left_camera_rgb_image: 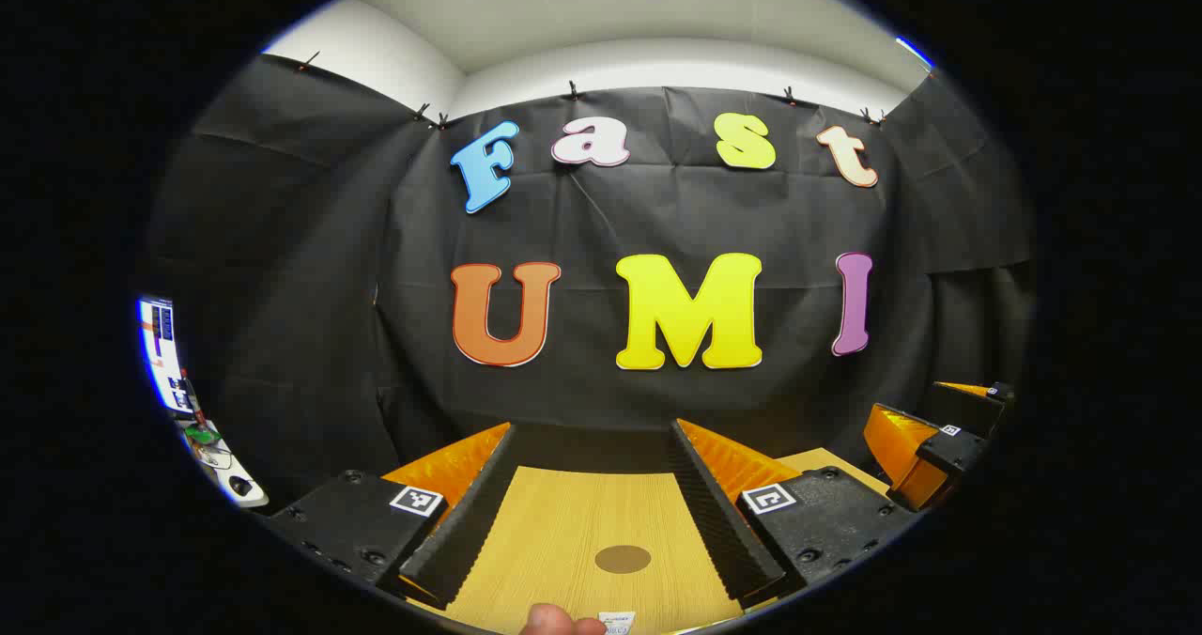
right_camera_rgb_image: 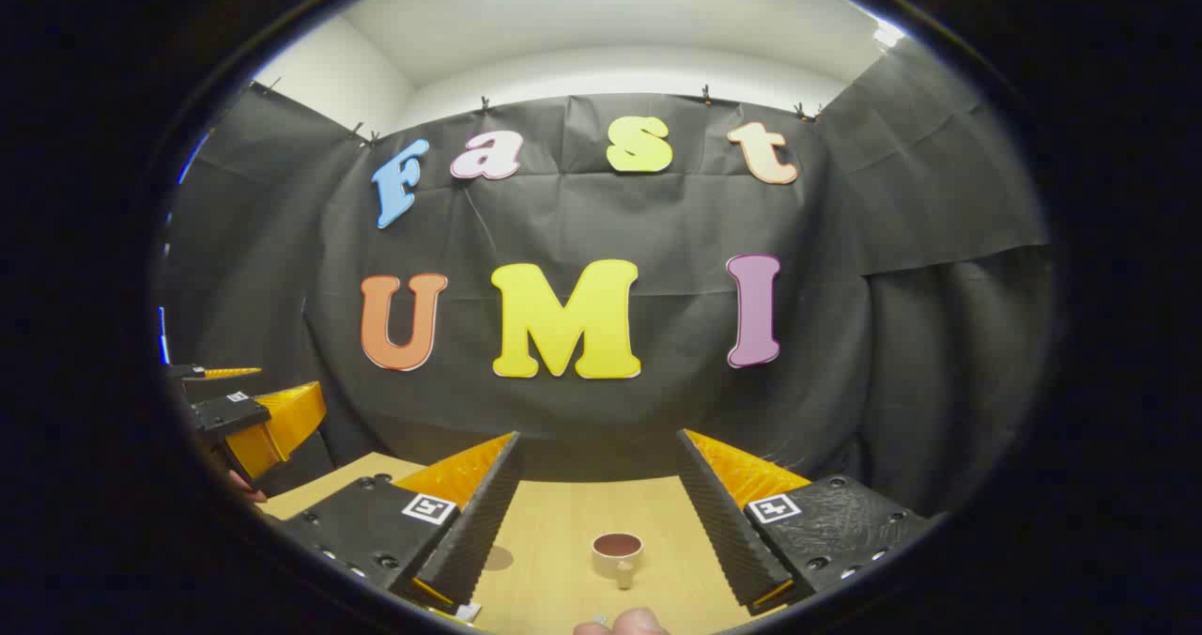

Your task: Put the toothbrush and toothpaste on the desktop into the cup, then pick up the cup and place it on the coaster on the desktop.

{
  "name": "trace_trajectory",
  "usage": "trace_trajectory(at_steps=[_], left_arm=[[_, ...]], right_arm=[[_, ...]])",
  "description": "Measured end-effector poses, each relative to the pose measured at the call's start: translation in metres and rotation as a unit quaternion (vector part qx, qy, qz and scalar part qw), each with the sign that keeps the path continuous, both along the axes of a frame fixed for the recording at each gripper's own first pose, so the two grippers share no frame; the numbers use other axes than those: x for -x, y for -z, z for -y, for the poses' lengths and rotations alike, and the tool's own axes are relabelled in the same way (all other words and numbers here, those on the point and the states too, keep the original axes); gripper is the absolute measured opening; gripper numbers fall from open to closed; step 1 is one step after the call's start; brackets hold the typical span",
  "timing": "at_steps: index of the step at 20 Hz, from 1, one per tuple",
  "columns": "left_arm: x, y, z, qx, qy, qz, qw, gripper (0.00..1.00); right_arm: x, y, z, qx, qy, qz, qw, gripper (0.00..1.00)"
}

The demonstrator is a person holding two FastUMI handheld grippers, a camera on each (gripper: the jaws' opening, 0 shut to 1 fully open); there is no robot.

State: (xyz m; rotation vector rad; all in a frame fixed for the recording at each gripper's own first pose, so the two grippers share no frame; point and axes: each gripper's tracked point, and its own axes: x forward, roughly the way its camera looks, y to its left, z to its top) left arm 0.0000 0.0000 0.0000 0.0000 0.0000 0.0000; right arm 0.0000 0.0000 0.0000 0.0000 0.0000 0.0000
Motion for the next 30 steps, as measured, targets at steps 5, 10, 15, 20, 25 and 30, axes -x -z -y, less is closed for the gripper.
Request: trace_trajectory(at_steps=[5,10,15,20,25,30], left_arm=[[-0.003,0.002,0.003,-0.001,0.004,-0.001,1.000,0.99],[-0.004,0.002,0.007,-0.003,0.007,-0.002,1.000,0.99],[-0.001,0.002,0.011,-0.005,0.010,-0.002,1.000,0.99],[0.003,0.000,0.013,-0.010,0.009,-0.002,1.000,0.99],[0.007,-0.001,0.013,-0.013,0.006,0.000,1.000,0.99],[0.008,0.000,0.015,-0.014,0.013,-0.002,1.000,0.99]], right_arm=[[-0.003,0.002,0.003,-0.002,0.002,-0.005,1.000,0.96],[-0.004,0.001,0.007,-0.004,0.007,-0.003,1.000,0.96],[0.001,0.001,0.011,-0.001,0.006,0.000,1.000,0.96],[0.005,0.001,0.010,-0.005,0.000,-0.001,1.000,0.96],[0.008,0.001,0.009,-0.008,-0.007,-0.003,1.000,0.96],[0.010,0.003,0.018,-0.007,-0.003,-0.002,1.000,0.96]])
